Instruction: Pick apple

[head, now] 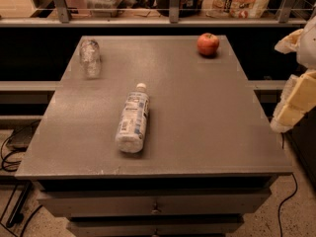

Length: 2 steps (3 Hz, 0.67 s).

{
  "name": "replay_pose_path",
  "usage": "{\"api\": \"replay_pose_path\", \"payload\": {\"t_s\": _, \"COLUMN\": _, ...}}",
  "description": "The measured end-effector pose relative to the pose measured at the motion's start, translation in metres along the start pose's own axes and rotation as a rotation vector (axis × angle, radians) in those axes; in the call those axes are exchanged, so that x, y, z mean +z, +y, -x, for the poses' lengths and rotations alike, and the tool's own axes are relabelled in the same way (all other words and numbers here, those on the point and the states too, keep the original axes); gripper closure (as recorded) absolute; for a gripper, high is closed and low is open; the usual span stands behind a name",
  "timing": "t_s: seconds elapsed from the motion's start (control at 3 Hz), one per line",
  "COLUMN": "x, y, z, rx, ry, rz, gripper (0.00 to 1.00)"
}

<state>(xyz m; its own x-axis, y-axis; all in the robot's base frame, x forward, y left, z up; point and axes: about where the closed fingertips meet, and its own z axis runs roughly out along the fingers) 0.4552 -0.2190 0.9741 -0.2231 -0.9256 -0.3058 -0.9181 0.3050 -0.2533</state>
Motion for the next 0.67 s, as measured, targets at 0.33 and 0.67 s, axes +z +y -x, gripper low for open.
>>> {"api": "replay_pose_path", "payload": {"t_s": 0.33, "x": 0.012, "y": -0.028, "z": 0.002, "rx": 0.053, "ry": -0.122, "rz": -0.037, "gripper": 0.00}}
{"api": "replay_pose_path", "payload": {"t_s": 0.67, "x": 0.025, "y": -0.074, "z": 0.011, "rx": 0.106, "ry": -0.236, "rz": -0.123, "gripper": 0.00}}
